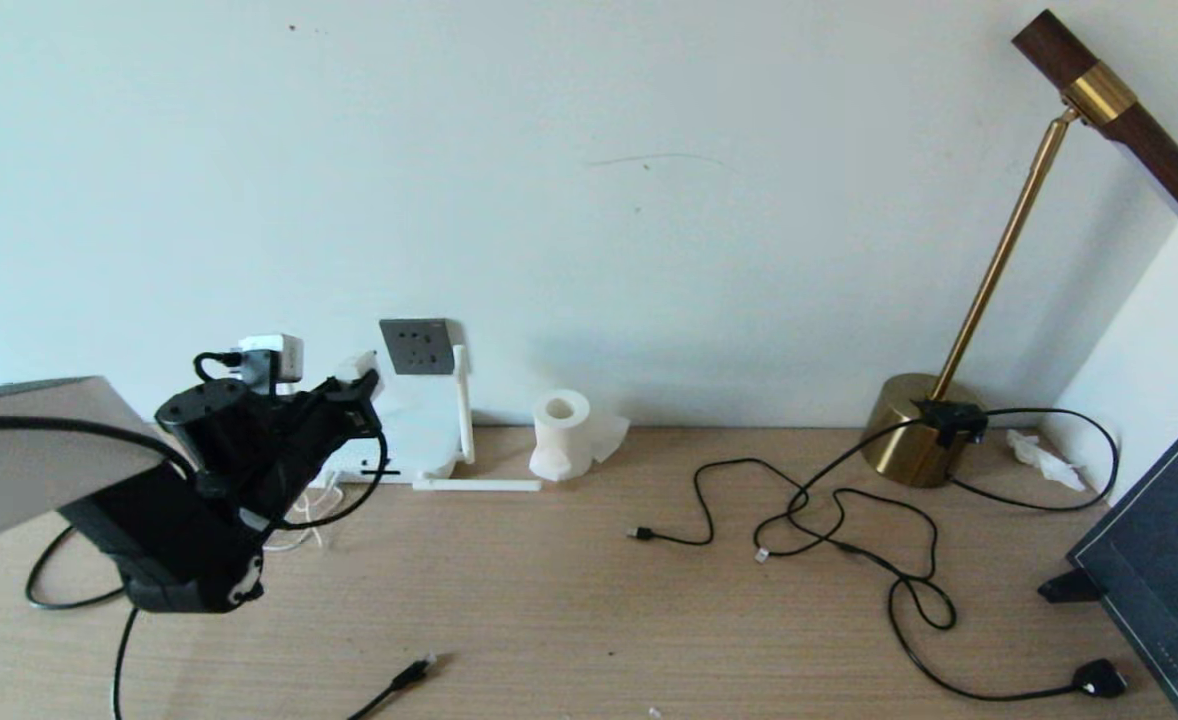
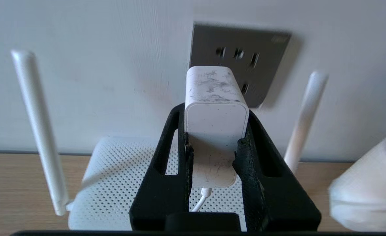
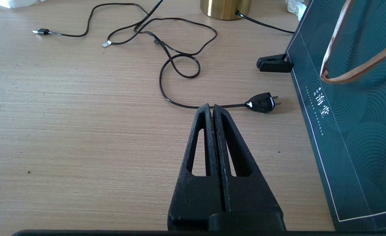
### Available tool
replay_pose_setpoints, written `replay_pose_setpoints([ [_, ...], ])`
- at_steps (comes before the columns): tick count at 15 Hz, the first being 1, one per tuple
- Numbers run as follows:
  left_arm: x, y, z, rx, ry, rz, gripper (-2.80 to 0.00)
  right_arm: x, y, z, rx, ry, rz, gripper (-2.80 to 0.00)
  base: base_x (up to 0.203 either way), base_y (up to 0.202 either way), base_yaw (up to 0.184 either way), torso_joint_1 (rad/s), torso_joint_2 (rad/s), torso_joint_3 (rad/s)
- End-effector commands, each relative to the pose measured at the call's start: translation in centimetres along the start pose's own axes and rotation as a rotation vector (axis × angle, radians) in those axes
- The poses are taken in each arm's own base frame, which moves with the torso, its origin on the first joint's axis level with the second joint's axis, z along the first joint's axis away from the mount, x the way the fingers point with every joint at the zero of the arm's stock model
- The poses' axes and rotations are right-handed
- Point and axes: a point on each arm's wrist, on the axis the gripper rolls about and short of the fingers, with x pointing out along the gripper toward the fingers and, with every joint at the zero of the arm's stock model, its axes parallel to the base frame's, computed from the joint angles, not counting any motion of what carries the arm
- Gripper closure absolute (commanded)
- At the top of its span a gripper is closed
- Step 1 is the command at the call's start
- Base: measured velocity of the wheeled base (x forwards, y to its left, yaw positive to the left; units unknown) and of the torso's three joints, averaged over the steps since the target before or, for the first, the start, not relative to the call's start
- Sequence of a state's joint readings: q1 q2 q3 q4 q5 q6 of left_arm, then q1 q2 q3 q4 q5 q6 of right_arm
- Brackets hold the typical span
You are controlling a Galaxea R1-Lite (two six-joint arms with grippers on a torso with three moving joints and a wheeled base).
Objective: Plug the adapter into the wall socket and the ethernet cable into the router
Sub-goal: Align plug and socket
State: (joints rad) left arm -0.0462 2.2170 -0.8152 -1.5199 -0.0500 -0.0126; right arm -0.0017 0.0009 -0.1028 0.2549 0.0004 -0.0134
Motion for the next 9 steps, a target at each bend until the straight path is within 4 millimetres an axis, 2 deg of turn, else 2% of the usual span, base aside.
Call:
replay_pose_setpoints([
  [1,0.5,-0.2,-2.0,0.017,0.034,-0.005,0.00,0.0,0.0,0.0,0.000,0.002,0.000,0.00,0.000,0.000,0.000,0.000,0.00,0.000],
  [4,0.8,-0.5,-2.5,0.023,0.040,0.001,0.00,0.0,0.0,0.0,0.000,0.002,0.000,0.00,0.000,0.000,0.000,0.000,0.00,0.000],
  [9,3.3,-1.5,-2.9,0.027,-0.026,0.032,0.00,0.0,0.0,0.0,0.000,0.002,0.000,0.00,0.000,0.000,0.000,0.000,0.00,0.000],
])
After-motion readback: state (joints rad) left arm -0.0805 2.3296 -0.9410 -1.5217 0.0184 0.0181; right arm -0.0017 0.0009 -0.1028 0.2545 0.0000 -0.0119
